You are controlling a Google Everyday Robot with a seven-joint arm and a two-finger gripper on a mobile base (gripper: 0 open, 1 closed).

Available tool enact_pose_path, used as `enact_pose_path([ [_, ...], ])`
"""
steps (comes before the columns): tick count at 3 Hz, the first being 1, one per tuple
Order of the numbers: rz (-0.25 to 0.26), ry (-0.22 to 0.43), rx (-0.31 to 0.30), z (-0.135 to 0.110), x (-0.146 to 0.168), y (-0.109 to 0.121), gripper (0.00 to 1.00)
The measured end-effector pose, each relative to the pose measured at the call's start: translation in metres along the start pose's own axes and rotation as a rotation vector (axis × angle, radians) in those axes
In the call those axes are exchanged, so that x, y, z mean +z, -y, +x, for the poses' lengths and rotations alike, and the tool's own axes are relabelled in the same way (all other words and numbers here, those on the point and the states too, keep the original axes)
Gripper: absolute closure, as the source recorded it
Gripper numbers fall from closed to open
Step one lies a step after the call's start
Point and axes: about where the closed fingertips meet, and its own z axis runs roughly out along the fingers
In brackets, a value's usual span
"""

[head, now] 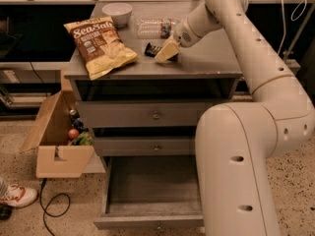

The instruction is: Place rxbar chocolate into bottom drawer

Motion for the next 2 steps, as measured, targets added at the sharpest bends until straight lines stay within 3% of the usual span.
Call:
enact_pose_path([
  [1, 0.0, 0.0, 0.0, -0.003, -0.003, 0.0, 0.96],
  [2, 0.017, 0.124, 0.003, -0.014, -0.03, -0.001, 1.0],
])
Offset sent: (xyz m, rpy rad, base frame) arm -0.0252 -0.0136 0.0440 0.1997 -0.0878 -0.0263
